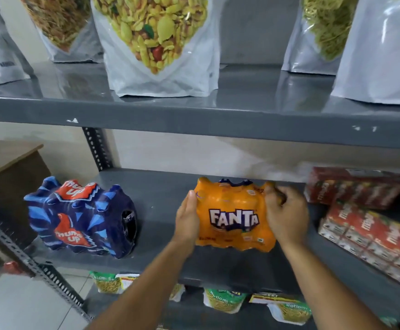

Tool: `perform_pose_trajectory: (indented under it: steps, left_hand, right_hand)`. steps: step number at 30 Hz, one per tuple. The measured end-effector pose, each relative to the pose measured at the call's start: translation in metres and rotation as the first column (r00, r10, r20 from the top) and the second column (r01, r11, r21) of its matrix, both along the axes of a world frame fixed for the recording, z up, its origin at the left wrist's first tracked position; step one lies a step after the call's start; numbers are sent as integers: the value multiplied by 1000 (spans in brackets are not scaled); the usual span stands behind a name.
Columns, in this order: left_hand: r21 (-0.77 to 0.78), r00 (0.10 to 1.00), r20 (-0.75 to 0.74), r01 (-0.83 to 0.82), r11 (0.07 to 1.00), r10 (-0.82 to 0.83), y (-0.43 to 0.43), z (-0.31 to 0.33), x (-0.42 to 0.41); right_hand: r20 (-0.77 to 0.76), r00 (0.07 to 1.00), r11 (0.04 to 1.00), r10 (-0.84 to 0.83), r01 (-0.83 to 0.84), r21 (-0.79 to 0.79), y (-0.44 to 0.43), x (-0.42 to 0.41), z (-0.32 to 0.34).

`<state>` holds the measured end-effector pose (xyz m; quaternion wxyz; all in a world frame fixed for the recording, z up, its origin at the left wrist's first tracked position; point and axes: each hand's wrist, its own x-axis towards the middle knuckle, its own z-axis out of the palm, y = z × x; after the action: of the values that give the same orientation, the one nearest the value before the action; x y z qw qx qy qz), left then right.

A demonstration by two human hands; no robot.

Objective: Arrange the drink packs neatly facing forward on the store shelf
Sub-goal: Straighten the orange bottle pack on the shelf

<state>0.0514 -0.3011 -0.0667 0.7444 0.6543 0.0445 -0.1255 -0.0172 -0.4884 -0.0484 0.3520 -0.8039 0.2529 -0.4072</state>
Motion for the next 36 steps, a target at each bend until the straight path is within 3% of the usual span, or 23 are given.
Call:
perform_pose_trajectory:
  steps: [3, 5, 7, 9, 11, 31, 36]
  left_hand:
    - [-36, 997, -3, 71, 997, -71, 7, 1, 2]
    - [-64, 992, -31, 121, 991, -123, 10, 0, 4]
    - [-121, 983, -67, 163, 979, -172, 9, -1, 7]
    - [-139, 976, -90, 186, 973, -200, 6, 2, 6]
    - [-118, 980, -108, 153, 981, -165, 4, 2, 5]
    - [-21, 990, -135, -42, 999, 38, 14, -10, -34]
    - [-4, 991, -137, -4, 1000, 3, 17, -11, -36]
  right_hand:
    - [4, 995, 994, 95, -95, 59, -5, -6, -6]
    - [50, 978, 934, 205, -210, 288, -14, -8, -11]
    - [133, 927, 730, 352, -360, 581, -19, -9, -15]
    - [179, 873, 548, 453, -431, 717, -21, -8, -20]
    - [211, 859, 498, 467, -453, 739, -18, -7, -19]
    - [251, 881, 494, 401, -439, 750, 3, -43, -35]
    - [235, 879, 522, 414, -441, 730, 6, -47, -30]
